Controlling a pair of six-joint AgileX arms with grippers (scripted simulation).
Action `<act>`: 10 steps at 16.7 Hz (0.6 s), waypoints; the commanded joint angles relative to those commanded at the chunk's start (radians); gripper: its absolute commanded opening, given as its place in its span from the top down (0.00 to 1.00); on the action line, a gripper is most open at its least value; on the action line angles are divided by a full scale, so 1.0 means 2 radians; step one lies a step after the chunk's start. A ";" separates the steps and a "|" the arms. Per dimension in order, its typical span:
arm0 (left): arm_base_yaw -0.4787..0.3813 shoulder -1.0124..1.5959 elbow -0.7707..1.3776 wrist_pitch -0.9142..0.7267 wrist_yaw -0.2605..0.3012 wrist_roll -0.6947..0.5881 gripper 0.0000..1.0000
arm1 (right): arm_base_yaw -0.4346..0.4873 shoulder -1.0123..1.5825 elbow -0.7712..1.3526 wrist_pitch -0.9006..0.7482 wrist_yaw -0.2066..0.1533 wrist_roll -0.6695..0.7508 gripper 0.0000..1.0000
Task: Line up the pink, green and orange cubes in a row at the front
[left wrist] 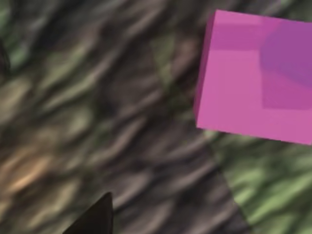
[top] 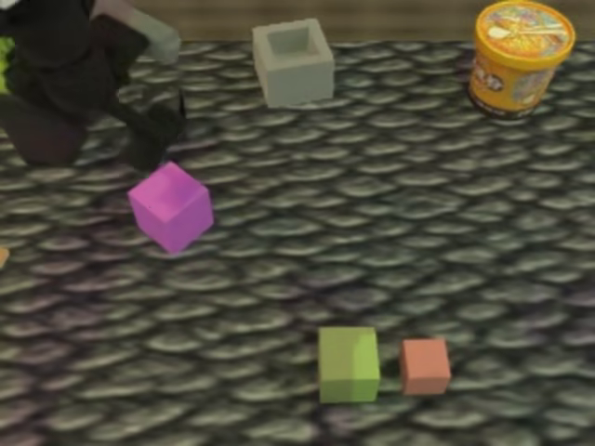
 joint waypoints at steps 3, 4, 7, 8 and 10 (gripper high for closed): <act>-0.013 0.107 0.094 -0.056 -0.001 0.020 0.00 | -0.035 -0.073 -0.059 0.060 -0.025 -0.028 0.00; -0.015 0.131 0.115 -0.069 -0.001 0.025 0.00 | -0.043 -0.092 -0.073 0.076 -0.032 -0.034 0.00; -0.021 0.176 0.157 -0.093 -0.002 0.034 0.00 | -0.059 -0.122 -0.097 0.105 -0.047 -0.044 0.00; -0.021 0.181 0.161 -0.095 -0.002 0.035 0.00 | -0.060 -0.124 -0.099 0.108 -0.049 -0.045 0.00; -0.021 0.181 0.161 -0.095 -0.002 0.035 0.00 | -0.060 -0.124 -0.099 0.108 -0.049 -0.045 0.00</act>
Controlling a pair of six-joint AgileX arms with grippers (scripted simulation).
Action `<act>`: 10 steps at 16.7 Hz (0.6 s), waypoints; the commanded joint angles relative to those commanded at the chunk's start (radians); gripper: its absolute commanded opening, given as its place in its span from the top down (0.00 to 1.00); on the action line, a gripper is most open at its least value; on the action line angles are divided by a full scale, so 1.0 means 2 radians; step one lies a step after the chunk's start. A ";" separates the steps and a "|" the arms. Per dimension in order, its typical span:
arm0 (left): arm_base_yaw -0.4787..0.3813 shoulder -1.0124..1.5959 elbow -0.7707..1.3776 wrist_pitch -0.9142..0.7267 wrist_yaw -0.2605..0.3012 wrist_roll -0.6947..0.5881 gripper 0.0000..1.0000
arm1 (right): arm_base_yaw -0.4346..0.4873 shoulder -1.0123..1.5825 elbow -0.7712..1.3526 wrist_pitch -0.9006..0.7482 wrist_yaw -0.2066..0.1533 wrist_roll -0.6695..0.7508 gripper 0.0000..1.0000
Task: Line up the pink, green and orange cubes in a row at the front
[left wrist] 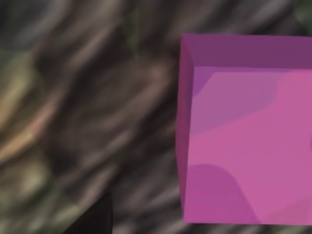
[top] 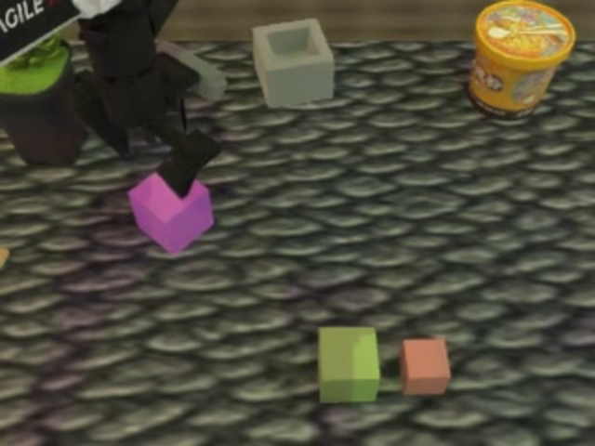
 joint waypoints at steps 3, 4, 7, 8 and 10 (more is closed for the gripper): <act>0.003 0.000 -0.001 0.001 0.000 0.000 0.00 | 0.000 0.000 0.000 0.000 0.000 0.000 0.00; 0.002 0.001 -0.002 0.002 0.000 0.000 0.00 | 0.000 0.000 0.000 0.000 0.000 0.000 0.00; 0.001 0.009 -0.031 0.038 0.000 0.001 0.00 | 0.000 0.000 0.000 0.000 0.000 0.000 0.00; 0.001 0.014 -0.046 0.060 0.000 0.001 0.00 | 0.000 0.000 0.000 0.000 0.000 0.000 0.00; 0.001 0.026 -0.077 0.108 0.000 0.001 0.00 | 0.000 0.000 0.000 0.000 0.000 0.000 0.00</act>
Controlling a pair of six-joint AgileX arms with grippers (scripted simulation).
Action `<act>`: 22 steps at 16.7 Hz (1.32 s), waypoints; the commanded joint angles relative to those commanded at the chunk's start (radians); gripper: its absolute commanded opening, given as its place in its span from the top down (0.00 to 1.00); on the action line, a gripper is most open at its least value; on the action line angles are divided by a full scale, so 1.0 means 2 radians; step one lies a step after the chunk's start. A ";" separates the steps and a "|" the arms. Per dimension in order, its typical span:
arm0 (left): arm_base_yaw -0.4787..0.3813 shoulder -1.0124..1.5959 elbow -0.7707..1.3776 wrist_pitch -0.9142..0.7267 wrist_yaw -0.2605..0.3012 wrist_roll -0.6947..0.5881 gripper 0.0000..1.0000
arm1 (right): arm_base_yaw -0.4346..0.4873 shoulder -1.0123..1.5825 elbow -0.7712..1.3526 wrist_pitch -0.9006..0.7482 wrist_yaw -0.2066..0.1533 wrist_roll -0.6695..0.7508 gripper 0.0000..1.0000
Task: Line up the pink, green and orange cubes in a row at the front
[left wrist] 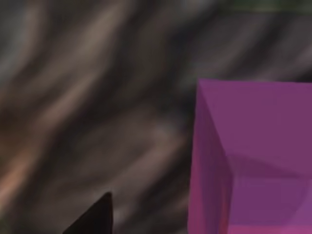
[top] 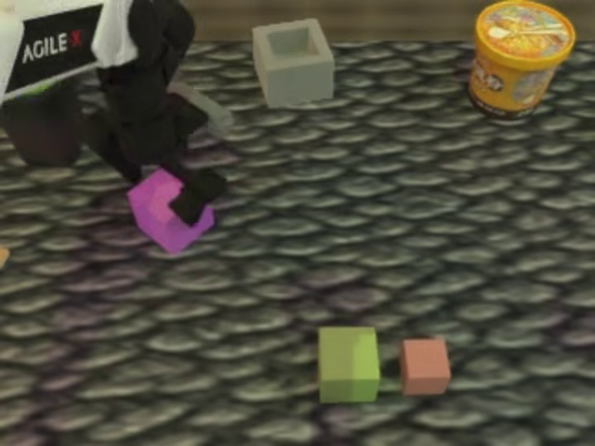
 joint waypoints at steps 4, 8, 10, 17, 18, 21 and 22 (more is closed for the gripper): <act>0.000 0.015 -0.035 0.044 0.000 0.000 0.00 | 0.000 0.000 0.000 0.000 0.000 0.000 0.00; 0.000 0.015 -0.035 0.044 0.000 0.000 0.08 | 0.000 0.000 0.000 0.000 0.000 0.000 0.00; 0.000 0.015 -0.035 0.044 0.000 0.000 0.23 | 0.000 0.000 0.000 0.000 0.000 0.000 0.00; 0.000 0.015 -0.035 0.044 0.000 0.000 0.75 | 0.000 0.000 0.000 0.000 0.000 0.000 0.00; 0.000 0.015 -0.035 0.044 0.000 0.000 0.83 | 0.000 0.000 0.000 0.000 0.000 0.000 0.00; 0.000 0.015 -0.035 0.044 0.000 0.000 1.00 | 0.000 0.000 0.000 0.000 0.000 0.000 0.00; 0.000 0.015 -0.035 0.044 0.000 0.000 1.00 | 0.000 0.000 0.000 0.000 0.000 0.000 0.00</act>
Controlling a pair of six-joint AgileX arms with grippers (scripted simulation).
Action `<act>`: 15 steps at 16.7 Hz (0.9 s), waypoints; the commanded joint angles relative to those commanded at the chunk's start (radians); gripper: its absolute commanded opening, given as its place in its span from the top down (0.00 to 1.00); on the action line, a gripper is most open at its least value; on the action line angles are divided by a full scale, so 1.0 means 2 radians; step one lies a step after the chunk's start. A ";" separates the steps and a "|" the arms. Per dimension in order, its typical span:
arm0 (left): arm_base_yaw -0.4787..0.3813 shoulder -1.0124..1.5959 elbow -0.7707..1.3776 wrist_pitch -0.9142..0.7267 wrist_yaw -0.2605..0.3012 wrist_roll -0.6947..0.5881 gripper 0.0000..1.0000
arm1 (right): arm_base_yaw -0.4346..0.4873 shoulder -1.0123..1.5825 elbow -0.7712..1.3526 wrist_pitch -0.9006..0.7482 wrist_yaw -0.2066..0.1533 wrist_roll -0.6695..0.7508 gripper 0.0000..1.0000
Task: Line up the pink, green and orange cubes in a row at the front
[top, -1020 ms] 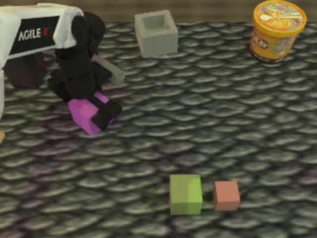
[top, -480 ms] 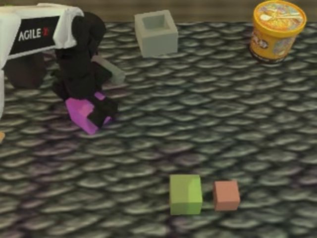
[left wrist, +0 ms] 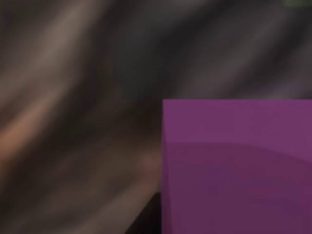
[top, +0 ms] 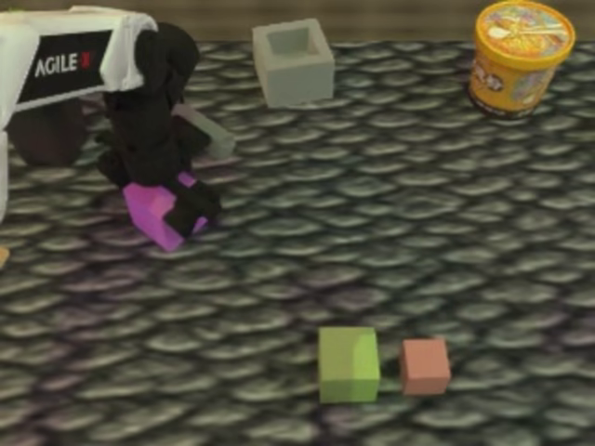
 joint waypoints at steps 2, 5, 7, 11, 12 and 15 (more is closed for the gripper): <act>0.000 0.000 0.000 0.000 0.000 0.000 1.00 | 0.000 0.000 0.000 0.000 0.000 0.000 0.00; 0.000 0.000 0.000 0.000 0.000 0.000 1.00 | 0.000 0.000 0.000 0.000 0.000 0.000 0.00; 0.000 -0.006 0.000 -0.002 0.002 0.000 1.00 | 0.000 0.000 0.000 0.000 0.000 0.000 0.00; 0.005 -0.015 0.030 -0.041 0.002 -0.002 1.00 | 0.000 0.000 0.000 0.000 0.000 0.000 0.00; 0.007 -0.021 0.043 -0.063 0.001 -0.002 1.00 | 0.000 0.000 0.000 0.000 0.000 0.000 0.00; 0.009 -0.037 0.077 -0.112 0.001 -0.001 1.00 | 0.000 0.000 0.000 0.000 0.000 0.000 0.00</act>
